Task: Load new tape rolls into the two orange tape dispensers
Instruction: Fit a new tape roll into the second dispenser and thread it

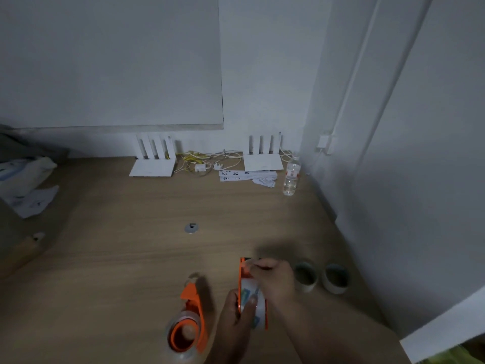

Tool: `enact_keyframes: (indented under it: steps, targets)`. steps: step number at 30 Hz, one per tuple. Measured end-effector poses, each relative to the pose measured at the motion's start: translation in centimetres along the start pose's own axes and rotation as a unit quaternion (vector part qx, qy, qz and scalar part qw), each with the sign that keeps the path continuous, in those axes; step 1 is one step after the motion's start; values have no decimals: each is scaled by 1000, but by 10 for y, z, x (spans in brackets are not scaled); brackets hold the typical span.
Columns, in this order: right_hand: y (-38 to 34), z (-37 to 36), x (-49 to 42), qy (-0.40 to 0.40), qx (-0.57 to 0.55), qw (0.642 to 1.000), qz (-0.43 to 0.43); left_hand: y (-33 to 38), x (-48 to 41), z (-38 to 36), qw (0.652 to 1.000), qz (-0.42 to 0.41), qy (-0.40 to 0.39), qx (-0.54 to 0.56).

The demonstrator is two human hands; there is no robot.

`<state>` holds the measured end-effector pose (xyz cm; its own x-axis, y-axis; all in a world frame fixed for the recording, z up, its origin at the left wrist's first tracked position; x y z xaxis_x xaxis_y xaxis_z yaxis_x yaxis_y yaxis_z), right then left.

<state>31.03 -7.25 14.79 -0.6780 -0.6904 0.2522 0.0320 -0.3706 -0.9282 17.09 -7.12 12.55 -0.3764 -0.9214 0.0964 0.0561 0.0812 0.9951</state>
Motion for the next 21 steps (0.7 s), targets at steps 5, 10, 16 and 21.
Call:
enact_keyframes:
  steps: [5, 10, 16, 21]
  targets:
    - [-7, -1, -4, -20, -4, 999, 42, 5, 0, 2, 999, -22, -2, -34]
    - [-12, -4, -3, -49, 20, 997, 63, 15, 2, 0, 989, -106, -5, -101]
    - [-25, -3, -3, -40, 2, 996, 85, 16, 7, 6, 993, -104, 46, -40]
    - [-31, 2, -8, -36, 4, 995, 97, -1, -3, 7, 995, -59, 33, -79]
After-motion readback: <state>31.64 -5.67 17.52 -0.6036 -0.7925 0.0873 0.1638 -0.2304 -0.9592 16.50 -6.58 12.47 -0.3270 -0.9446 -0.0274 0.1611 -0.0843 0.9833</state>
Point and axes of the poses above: each hand's wrist, its own x-axis away from the middle knuckle, its own z-axis out of the back of the hand, y = z × x, the point moved 6 cm from there along -x, towards the middle knuckle, and after that the axes turned 1 degree about y, right-handed, at the moved point
